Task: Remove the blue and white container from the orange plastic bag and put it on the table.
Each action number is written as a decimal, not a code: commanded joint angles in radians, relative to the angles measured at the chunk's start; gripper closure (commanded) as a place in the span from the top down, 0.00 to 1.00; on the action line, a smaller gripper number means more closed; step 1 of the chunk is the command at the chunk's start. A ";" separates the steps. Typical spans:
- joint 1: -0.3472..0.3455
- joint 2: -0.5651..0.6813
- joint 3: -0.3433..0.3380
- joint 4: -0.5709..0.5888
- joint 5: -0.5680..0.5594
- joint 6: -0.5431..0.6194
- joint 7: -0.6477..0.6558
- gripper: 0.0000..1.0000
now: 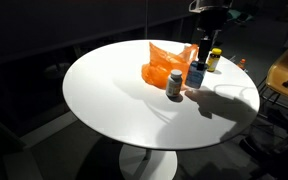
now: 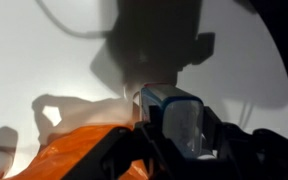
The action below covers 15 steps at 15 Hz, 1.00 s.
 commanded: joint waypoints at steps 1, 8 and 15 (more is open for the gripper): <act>-0.012 0.054 0.003 0.055 -0.016 -0.006 0.021 0.21; -0.016 0.118 -0.014 0.102 -0.045 -0.007 0.055 0.21; -0.011 0.116 -0.017 0.111 -0.095 -0.023 0.077 0.87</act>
